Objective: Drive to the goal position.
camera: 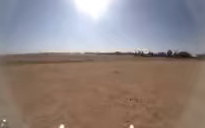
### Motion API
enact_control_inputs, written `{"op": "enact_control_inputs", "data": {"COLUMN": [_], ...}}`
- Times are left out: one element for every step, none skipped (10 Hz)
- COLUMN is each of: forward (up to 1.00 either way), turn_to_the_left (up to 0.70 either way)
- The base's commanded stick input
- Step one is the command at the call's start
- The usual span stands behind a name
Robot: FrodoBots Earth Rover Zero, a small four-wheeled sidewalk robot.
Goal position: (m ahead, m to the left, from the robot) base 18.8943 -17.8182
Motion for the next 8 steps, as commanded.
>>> {"op": "enact_control_inputs", "data": {"forward": [1.00, 1.00, 1.00, 1.00, 1.00, 1.00, 1.00, 1.00], "turn_to_the_left": [-0.27, -0.27, -0.27, -0.27, -0.27, -0.27, -0.27, -0.27]}}
